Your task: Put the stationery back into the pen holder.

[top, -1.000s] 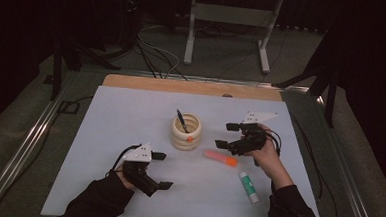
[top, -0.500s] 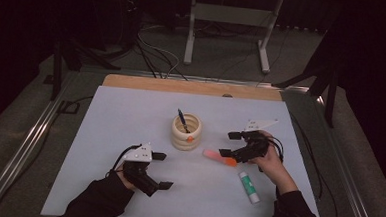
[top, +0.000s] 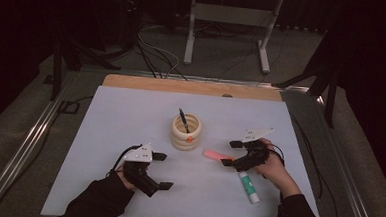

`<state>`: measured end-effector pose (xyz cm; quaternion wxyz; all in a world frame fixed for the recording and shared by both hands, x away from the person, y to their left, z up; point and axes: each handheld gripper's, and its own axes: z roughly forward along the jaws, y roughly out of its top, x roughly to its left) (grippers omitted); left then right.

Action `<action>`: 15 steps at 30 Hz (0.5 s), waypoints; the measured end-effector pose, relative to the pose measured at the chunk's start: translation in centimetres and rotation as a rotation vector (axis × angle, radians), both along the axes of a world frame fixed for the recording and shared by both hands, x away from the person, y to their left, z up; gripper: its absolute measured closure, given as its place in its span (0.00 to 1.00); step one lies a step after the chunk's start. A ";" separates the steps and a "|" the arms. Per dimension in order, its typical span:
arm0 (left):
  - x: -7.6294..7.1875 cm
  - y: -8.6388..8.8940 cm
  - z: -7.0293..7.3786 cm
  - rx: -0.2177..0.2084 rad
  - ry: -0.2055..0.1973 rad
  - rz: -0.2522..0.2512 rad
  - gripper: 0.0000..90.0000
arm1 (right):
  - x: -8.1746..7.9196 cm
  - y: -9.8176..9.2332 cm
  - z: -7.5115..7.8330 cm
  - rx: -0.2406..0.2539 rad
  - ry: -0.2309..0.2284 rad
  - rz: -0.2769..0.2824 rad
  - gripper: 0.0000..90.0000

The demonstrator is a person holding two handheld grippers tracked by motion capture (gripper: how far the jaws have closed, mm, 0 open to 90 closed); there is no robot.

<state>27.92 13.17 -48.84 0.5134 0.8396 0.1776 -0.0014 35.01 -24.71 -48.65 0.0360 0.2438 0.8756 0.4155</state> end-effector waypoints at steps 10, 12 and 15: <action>0.0 0.0 0.0 -0.001 0.002 -0.001 0.00 | -0.3 -0.7 -0.9 -0.052 -0.035 0.011 0.35; 0.0 0.0 0.0 -0.003 0.003 0.001 0.00 | -0.3 -0.8 -1.1 -0.064 -0.034 0.014 0.38; 0.0 0.0 0.0 -0.002 0.002 0.000 0.00 | -0.4 -0.8 -1.4 -0.104 -0.049 0.016 0.43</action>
